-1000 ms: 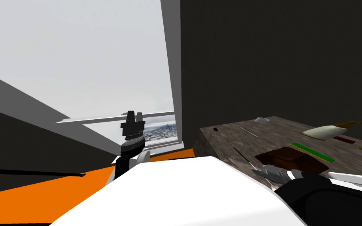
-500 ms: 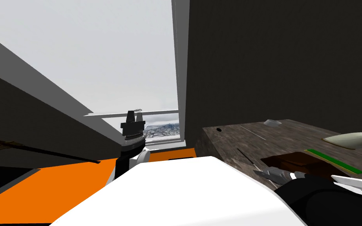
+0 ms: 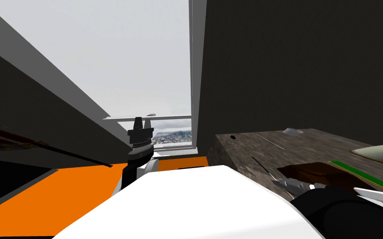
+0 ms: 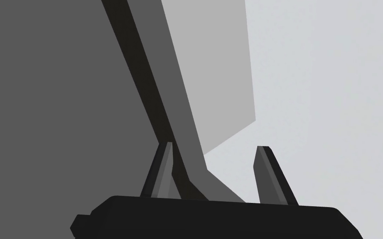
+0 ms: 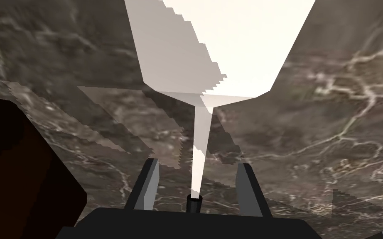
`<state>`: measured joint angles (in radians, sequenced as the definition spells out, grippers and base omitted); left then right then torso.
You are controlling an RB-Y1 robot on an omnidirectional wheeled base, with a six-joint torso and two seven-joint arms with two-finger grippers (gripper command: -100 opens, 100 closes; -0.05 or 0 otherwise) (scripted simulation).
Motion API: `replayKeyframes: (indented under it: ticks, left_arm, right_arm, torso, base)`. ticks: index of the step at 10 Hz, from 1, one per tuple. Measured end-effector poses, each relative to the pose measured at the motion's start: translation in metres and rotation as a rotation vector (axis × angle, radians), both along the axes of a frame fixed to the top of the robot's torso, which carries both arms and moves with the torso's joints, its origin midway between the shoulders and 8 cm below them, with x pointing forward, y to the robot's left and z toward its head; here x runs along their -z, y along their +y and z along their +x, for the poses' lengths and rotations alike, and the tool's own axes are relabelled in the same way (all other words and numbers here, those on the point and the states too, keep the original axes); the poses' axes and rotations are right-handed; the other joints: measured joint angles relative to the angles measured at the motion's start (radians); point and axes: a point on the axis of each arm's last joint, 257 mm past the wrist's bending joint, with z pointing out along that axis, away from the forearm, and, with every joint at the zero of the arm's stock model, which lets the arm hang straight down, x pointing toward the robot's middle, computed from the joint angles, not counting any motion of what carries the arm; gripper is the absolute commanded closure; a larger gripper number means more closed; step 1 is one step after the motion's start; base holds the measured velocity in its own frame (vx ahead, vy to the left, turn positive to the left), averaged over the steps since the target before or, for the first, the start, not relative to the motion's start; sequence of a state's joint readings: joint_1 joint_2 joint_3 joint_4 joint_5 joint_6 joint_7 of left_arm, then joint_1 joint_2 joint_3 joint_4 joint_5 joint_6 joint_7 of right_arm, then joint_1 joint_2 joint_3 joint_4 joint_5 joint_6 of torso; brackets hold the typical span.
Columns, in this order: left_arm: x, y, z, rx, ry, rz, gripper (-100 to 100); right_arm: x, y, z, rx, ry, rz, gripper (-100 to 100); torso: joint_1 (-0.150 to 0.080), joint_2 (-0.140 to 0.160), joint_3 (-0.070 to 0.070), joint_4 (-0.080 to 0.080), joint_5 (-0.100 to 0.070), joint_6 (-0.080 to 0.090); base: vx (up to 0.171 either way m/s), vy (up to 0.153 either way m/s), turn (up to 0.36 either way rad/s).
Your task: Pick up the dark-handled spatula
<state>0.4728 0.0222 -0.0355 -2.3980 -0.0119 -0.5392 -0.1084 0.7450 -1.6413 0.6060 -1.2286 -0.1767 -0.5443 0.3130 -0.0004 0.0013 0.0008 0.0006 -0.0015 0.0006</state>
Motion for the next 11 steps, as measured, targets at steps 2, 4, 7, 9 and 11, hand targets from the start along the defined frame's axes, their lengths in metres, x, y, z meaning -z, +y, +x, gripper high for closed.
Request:
replayKeyframes:
  ticks: [2, 4, 7, 9, 11]
  left_arm:
    - [0.000, 0.000, 0.000, 0.000, 0.000, 0.000, 0]
    - [0.000, 0.000, 0.000, 0.000, 0.000, 0.000, 0]
    - [0.000, 0.000, 0.000, 0.000, 0.000, 0.000, 0]
    - [0.000, 0.000, 0.000, 0.000, 0.000, 0.000, 0]
    - [0.000, 0.000, 0.000, 0.000, 0.000, 0.000, 0]
  right_arm:
    - [0.000, 0.000, 0.000, 0.001, 0.000, -0.001, 100]
    - [0.000, 0.000, 0.000, 0.001, 0.000, -0.001, 0]
    - [-0.003, 0.006, 0.005, -0.024, -0.004, 0.004, 100]
    - [-0.006, 0.013, 0.008, -0.047, -0.006, 0.006, 100]
    - [-0.009, 0.020, 0.011, -0.074, -0.008, 0.004, 100]
  torso:
    - [0.000, -0.001, 0.000, 0.000, -0.001, 0.000]
    - [0.000, -0.001, -0.001, 0.000, -0.001, 0.000]
    - [-0.002, -0.005, -0.003, -0.001, -0.001, 0.001]
    - [-0.003, -0.005, -0.003, -0.001, -0.001, 0.000]
    - [-0.002, -0.005, -0.003, -0.001, -0.001, 0.000]
  base:
    - [0.000, 0.000, 0.000]
    - [0.000, 0.000, 0.000]
    - [0.073, -0.025, -0.167]
    - [0.057, -0.033, -0.110]
    - [0.071, -0.029, -0.183]
